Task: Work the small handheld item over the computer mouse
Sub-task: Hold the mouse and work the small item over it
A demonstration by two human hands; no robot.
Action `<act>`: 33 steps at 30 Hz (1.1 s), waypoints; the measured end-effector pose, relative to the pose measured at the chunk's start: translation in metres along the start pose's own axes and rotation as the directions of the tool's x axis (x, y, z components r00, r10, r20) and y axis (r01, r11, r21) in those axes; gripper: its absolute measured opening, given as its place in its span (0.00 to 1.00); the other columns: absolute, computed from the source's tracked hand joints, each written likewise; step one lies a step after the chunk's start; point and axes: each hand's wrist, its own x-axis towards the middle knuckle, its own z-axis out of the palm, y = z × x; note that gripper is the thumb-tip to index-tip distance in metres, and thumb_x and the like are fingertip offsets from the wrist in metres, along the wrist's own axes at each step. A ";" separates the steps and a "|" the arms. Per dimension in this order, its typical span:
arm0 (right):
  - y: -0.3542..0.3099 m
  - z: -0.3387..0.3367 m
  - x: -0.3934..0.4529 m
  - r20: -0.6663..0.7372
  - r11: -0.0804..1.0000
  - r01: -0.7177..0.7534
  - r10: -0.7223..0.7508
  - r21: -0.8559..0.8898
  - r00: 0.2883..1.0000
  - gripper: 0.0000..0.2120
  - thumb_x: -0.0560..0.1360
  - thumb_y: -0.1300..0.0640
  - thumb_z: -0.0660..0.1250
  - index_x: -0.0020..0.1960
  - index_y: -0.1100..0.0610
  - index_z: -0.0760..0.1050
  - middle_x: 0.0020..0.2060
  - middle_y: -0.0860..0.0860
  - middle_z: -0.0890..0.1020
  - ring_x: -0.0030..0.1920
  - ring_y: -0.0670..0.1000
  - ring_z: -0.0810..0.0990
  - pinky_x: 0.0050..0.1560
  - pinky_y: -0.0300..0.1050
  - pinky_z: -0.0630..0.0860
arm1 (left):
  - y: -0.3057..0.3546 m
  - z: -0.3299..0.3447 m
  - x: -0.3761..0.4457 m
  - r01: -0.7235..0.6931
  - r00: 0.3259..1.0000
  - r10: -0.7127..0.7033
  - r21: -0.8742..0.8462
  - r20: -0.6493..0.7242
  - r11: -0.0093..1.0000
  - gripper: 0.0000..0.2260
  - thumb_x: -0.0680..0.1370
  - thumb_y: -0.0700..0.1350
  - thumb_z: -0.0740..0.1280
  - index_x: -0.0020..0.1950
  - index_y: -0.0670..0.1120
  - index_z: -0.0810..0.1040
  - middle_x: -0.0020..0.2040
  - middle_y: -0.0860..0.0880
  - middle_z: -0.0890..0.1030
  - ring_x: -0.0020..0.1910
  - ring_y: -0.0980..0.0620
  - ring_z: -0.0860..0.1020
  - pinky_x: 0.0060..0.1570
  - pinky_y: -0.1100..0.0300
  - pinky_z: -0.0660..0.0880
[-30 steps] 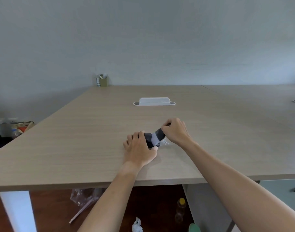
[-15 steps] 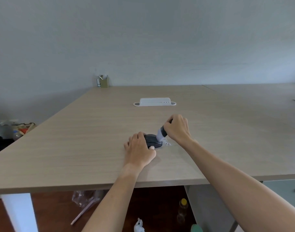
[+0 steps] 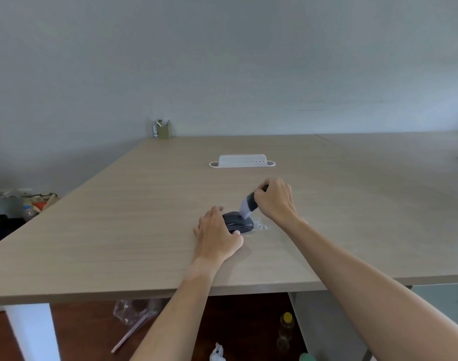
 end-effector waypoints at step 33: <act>0.005 -0.011 -0.004 0.161 0.986 0.051 -0.076 0.157 0.984 0.10 0.71 0.64 0.67 0.33 0.53 0.79 0.25 0.42 0.78 0.30 0.44 0.74 0.32 0.38 0.69 | -0.002 0.001 -0.001 -0.034 0.999 0.034 -0.028 -0.005 0.999 0.25 0.67 0.40 0.64 0.63 0.49 0.64 0.57 0.50 0.74 0.62 0.47 0.70 0.62 0.53 0.61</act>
